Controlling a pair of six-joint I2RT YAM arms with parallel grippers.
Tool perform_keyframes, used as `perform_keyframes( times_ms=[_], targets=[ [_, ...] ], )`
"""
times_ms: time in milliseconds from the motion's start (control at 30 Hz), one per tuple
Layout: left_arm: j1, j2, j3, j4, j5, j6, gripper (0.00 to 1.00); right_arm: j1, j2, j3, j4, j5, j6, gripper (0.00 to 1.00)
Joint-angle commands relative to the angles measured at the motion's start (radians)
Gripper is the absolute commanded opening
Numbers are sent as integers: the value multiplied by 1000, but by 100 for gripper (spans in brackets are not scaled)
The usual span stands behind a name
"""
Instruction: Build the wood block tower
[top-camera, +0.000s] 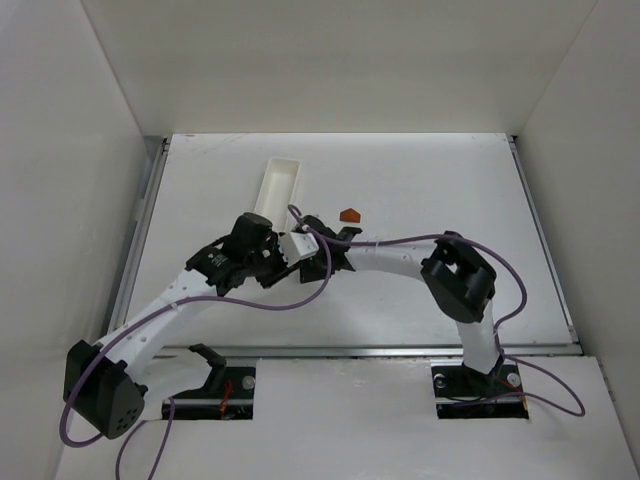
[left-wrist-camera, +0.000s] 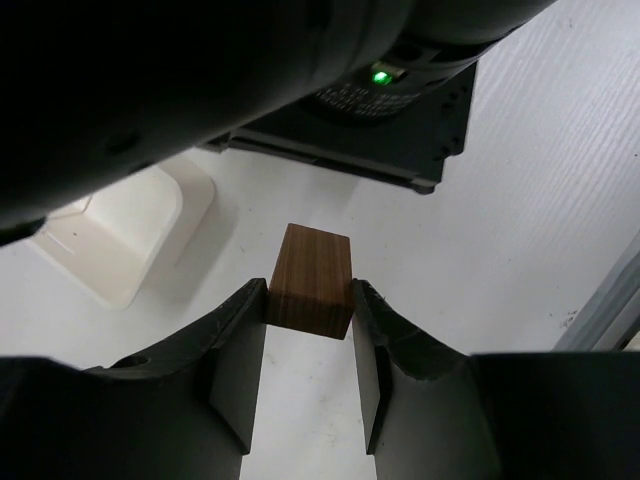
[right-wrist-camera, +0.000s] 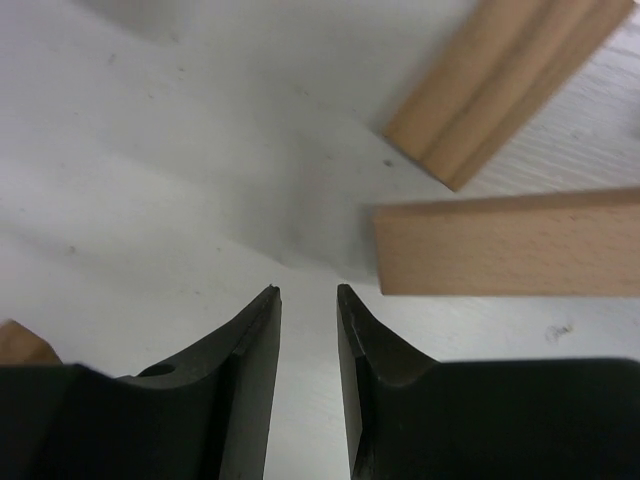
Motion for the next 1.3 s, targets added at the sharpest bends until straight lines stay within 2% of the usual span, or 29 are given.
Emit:
perform_keyframes(
  times_ms=[0,167,300,500,967,1267],
  targets=[
    [-11,-21,-6,1,34,4,0,28,40,68,75,-53,-23,35],
    [-11,-32,-15,-9,34,4,0,-8,75,78,75,-53,-11,35],
    [-11,-32,-15,-9,24,4,0,-45,43,20,75,-29,11,35],
    [-11,54,19,-9,34,38,0,-122,-24,-64,43,68,11,35],
    [-20,250,109,90,54,145,0,-292,-135,-170,86,95,-7,35],
    [-49,374,174,93,-2,102,0,-302,-241,-190,84,106,-17,35]
  ],
)
